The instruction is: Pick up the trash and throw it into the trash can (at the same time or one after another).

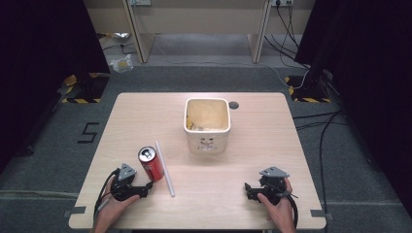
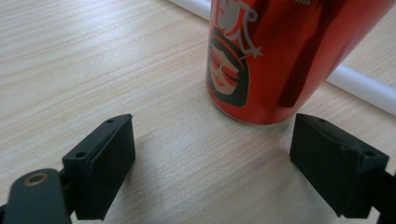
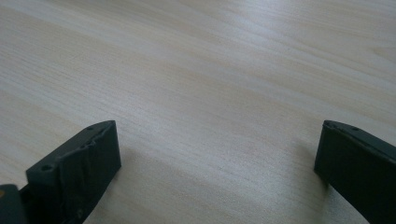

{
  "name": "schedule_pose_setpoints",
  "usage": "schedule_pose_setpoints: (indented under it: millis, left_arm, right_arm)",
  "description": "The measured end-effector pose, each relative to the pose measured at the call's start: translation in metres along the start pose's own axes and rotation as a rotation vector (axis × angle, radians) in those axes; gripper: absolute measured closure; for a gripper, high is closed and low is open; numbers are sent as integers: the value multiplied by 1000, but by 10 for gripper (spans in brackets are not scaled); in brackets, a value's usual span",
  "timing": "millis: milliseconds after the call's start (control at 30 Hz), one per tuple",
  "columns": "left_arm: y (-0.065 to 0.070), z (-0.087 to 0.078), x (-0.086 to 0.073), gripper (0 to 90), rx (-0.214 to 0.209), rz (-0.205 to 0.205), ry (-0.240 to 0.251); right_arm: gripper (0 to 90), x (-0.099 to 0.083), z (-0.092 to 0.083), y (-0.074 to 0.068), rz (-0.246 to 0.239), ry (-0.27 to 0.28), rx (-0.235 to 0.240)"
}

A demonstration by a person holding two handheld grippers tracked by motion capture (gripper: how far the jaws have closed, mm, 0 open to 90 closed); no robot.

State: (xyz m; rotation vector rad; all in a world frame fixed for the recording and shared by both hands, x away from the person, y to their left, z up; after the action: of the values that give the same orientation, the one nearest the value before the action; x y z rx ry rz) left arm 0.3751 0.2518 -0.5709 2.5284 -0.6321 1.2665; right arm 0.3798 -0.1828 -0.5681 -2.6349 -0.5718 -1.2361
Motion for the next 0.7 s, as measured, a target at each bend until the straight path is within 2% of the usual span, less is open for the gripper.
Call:
schedule_pose_setpoints:
  millis: [367, 700]
  left_arm:
    - [0, 0, 0, 137, -1, -5, 6]
    - [-1, -4, 1, 154, -51, -41, 36]
  right_arm:
    - [3, 0, 0, 0, -3, -1, 1]
    - [3, 0, 0, 0, -3, -2, 0]
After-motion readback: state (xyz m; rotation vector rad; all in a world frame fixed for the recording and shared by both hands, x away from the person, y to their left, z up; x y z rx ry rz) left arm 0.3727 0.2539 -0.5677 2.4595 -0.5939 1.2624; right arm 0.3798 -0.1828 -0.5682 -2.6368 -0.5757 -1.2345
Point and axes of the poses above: each handheld gripper's, and its own axes: z roughly forward along the jaws, x roughly out of its top, y roughly to its right, the point moved 7 cm from there along z, roughly forward along the jaws, and after that the axes turned 6 degrees about y, right-handed, at the moved point
